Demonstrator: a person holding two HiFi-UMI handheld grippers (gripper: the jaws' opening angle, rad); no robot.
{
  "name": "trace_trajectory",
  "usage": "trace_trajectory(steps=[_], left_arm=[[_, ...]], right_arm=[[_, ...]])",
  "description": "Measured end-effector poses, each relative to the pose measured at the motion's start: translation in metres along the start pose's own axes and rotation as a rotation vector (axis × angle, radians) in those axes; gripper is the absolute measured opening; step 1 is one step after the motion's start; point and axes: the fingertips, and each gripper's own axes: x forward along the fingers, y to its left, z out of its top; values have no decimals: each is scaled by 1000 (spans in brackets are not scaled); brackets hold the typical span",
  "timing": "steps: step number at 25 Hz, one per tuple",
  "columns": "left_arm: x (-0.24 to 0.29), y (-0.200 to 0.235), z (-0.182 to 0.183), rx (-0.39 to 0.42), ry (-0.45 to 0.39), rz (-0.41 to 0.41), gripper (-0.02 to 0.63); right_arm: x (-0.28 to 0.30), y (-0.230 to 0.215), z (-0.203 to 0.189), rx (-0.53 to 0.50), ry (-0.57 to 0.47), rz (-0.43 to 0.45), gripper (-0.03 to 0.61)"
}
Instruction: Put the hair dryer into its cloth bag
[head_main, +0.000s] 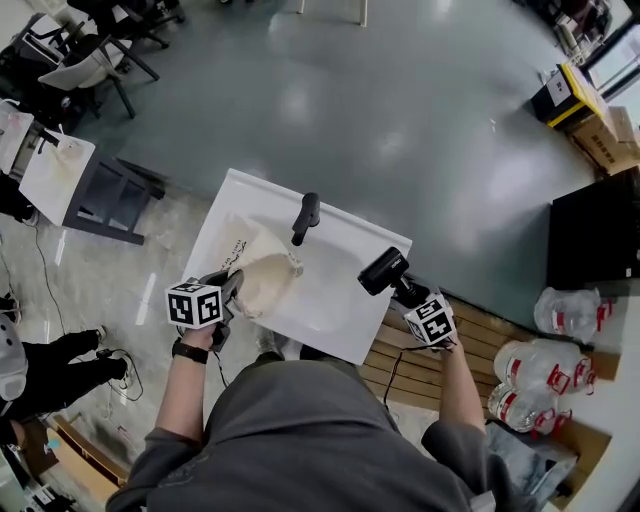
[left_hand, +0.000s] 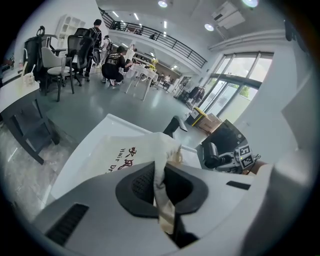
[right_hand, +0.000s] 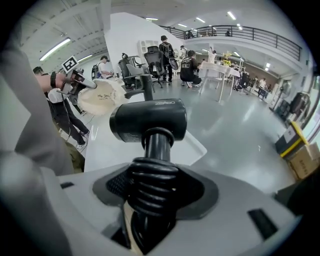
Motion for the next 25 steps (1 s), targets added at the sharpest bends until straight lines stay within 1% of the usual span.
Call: trace_trajectory(steps=[6,13,20,25], left_arm=[[3,0,-3,6,4,-13,8],[7,-4,-4,4,4,-25,8],[11,-13,-9,8,9,-41,8],[13,-16,-11,6,9,-45,8]], right_arm=[[-3,21,5,-2,9,16,245],[13,65,28,-71,1,79,245],[29,119,58,-178,-8,173,245],[40,158,83,-313,-4,235,245]])
